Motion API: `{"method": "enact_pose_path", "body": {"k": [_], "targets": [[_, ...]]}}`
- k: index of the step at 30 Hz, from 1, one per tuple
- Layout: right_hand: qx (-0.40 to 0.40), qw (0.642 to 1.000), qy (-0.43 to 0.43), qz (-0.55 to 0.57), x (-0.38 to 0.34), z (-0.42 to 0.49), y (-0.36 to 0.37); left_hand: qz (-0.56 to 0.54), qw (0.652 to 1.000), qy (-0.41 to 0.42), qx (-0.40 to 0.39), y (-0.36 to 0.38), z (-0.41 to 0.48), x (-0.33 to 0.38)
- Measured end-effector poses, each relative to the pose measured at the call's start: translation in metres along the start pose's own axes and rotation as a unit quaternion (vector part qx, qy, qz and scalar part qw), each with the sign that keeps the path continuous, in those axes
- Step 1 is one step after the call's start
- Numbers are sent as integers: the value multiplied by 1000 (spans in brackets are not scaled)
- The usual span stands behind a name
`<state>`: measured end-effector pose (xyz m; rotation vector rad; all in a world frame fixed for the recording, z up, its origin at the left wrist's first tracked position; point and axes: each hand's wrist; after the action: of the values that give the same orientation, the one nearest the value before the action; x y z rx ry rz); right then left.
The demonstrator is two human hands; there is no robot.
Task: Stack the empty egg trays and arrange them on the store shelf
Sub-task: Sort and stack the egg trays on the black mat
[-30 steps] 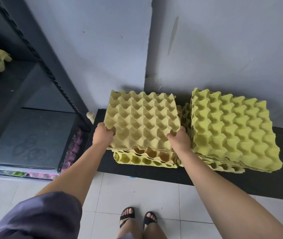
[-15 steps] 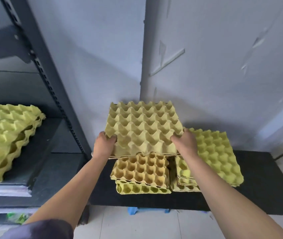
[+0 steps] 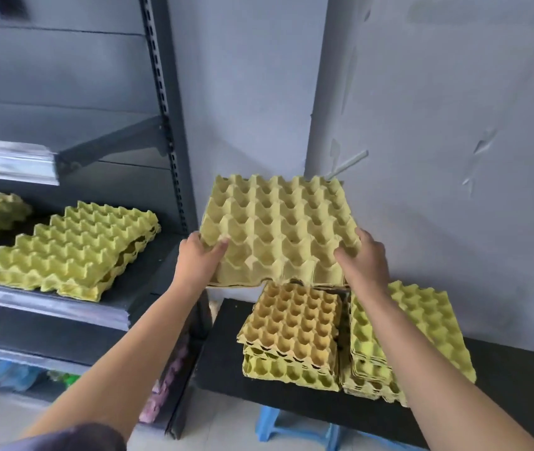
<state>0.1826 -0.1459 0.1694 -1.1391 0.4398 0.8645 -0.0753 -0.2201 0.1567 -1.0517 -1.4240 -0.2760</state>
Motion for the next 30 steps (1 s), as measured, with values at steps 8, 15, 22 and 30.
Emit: {"method": "enact_pose_path", "body": {"k": [8,15,22,30], "targets": [[-67,994,-72,54,-54,-67,21,-3,996,-24,86,-92,-80,-51],[-147,977,-133,77,-121,-100,84,-10,981,-79,175,-184,-100,-99],[-183,967,-152,95,-206,-121,172,-32,971,-99,214,-281,-76,-147],[-204,955,-171,128,-308,-147,288,-21,962,-122,242,-416,-25,-197]]}}
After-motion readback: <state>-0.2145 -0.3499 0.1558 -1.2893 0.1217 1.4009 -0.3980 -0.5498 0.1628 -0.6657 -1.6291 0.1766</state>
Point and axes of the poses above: each hand's wrist, its own z-axis towards the middle knuckle, its own y-axis out of the palm, x = y × z, and after that the axes turned 15 degrees about -y, right-handed
